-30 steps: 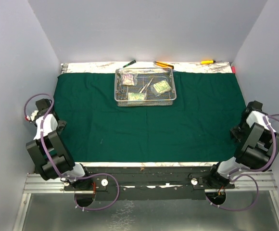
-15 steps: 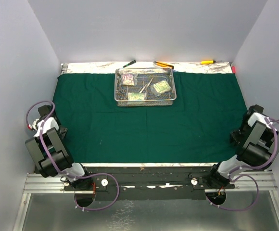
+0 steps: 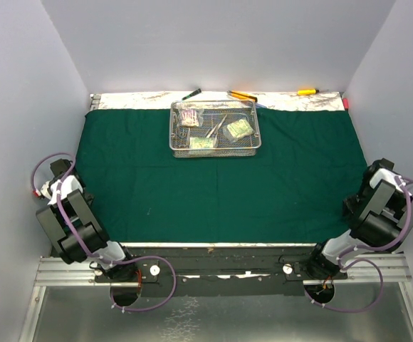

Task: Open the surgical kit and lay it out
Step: Smooth out the surgical kit at the center of the board.

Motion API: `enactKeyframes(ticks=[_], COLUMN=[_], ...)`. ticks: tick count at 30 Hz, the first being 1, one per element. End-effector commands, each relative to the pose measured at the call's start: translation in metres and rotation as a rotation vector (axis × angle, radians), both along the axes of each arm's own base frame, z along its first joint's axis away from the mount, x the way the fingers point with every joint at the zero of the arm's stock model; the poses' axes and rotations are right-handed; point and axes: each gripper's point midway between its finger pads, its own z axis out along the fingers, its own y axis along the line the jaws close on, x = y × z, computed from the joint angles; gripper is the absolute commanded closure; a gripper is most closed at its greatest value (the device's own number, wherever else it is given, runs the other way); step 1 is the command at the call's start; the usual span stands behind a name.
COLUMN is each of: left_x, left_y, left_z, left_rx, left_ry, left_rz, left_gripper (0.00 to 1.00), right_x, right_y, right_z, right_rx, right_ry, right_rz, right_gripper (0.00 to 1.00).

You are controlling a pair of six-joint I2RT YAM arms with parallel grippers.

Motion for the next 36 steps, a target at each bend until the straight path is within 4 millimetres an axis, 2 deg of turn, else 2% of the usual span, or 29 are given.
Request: enactKeyframes(ticks=[1, 6, 8, 10, 13, 18, 23, 27, 31, 36], left_x=[-0.009, 0.040, 0.061, 0.082, 0.111, 0.150, 0.189, 0.219, 0.245, 0.273], left_y=[0.004, -0.005, -0.010, -0.017, -0.028, -0.041, -0.049, -0.054, -0.065, -0.081], left_z=[0.020, 0.061, 0.076, 0.086, 0.094, 0.092, 0.087, 0.079, 0.066, 0.056], left_rx=[0.016, 0.037, 0.053, 0.059, 0.077, 0.018, 0.015, 0.028, -0.007, -0.017], left_ry=[0.027, -0.129, -0.172, -0.205, -0.235, -0.320, -0.388, -0.404, -0.405, -0.407], left_rz=[-0.005, -0.106, -0.165, -0.242, -0.351, -0.421, -0.465, -0.500, -0.534, -0.588], left_gripper=[0.50, 0.50, 0.50, 0.50, 0.50, 0.50, 0.50, 0.50, 0.51, 0.51], right_x=[-0.010, 0.044, 0.075, 0.118, 0.185, 0.292, 0.374, 0.419, 0.445, 0.460], right_y=[-0.011, 0.000, 0.005, 0.008, 0.020, 0.032, 0.037, 0.034, 0.033, 0.017], right_z=[0.013, 0.063, 0.087, 0.110, 0.134, 0.157, 0.149, 0.115, 0.084, 0.048], right_rx=[-0.080, -0.167, -0.222, -0.290, -0.310, -0.362, -0.428, -0.443, -0.468, -0.567], right_ry=[0.015, -0.147, -0.222, -0.341, -0.515, -0.666, -0.659, -0.621, -0.558, -0.421], right_rz=[-0.018, 0.105, 0.188, 0.295, 0.484, 0.818, 1.142, 1.308, 1.438, 1.523], right_gripper=[0.65, 0.62, 0.60, 0.59, 0.58, 0.57, 0.59, 0.62, 0.64, 0.64])
